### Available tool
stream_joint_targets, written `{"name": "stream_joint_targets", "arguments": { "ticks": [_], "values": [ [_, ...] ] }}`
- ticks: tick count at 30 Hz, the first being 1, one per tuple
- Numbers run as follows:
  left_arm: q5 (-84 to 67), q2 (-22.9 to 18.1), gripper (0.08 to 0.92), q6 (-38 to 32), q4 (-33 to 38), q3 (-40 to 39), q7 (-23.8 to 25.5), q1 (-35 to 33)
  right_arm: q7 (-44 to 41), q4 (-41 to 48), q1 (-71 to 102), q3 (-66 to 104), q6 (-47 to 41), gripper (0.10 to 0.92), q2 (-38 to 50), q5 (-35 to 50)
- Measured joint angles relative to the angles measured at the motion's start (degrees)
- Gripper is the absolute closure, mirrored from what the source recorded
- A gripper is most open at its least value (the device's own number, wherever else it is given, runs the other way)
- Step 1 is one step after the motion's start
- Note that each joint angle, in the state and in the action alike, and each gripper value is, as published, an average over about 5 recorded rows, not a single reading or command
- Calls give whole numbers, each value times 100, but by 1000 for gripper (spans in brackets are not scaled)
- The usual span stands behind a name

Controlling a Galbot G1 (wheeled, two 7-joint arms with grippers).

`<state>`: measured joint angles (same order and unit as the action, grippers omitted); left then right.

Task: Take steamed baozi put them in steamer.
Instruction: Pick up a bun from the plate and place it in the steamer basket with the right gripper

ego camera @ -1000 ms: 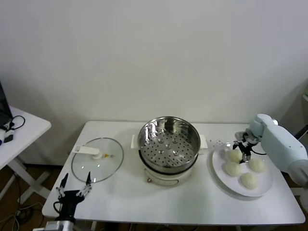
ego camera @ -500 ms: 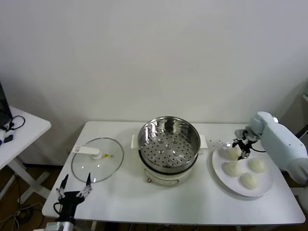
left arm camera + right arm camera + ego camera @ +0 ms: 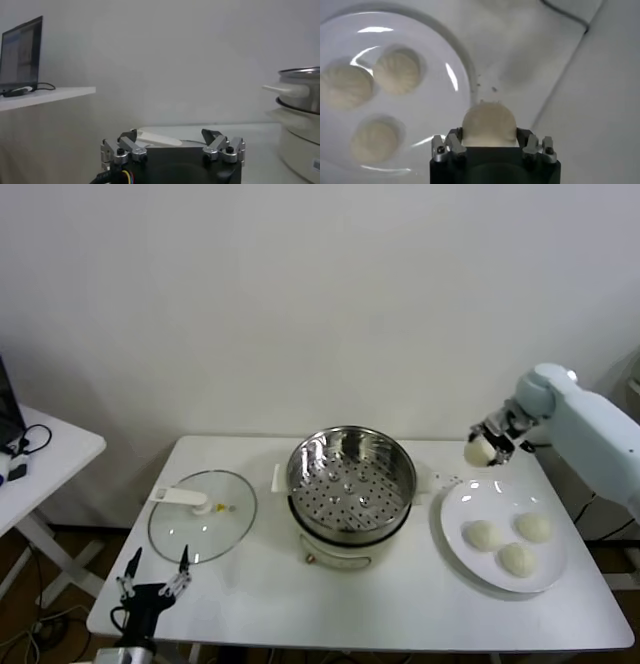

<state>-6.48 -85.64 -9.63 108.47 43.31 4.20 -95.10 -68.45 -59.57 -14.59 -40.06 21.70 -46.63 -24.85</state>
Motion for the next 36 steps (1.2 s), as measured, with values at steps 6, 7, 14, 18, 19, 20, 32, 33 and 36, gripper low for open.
{"name": "stream_joint_targets", "arguments": {
  "ticks": [6,7,14,18,19,20,32,33,36],
  "values": [
    [45,-10,177,2,16,-17,0,-23,-1,-898,-542,-389,172,326,-50,-28],
    [53,-16,177,4,20,-19,0,-24,-1,-1033,-600,-445,190,324,-80,-45],
    [93,-45,177,9,38,-42,1,-54,34,-1638,-741,-769,306,315,-479,-286],
    [97,-44,177,13,70,-22,1,-75,72,-1735,-670,-872,385,314,-813,-493],
    [96,-40,177,14,76,-14,1,-81,83,-1735,-641,-890,408,313,-905,-550],
    [96,-35,177,16,80,-8,1,-88,95,-1728,-610,-905,432,313,-997,-609],
    [80,-21,177,-12,89,32,7,-165,179,-1351,-187,-1023,671,314,-1828,-1257],
    [80,-22,177,-20,88,32,7,-173,183,-1317,-150,-1028,687,314,-1860,-1301],
    [77,-21,177,-40,83,33,8,-199,188,-1238,-56,-1045,726,313,-1925,-1416]
  ]
}}
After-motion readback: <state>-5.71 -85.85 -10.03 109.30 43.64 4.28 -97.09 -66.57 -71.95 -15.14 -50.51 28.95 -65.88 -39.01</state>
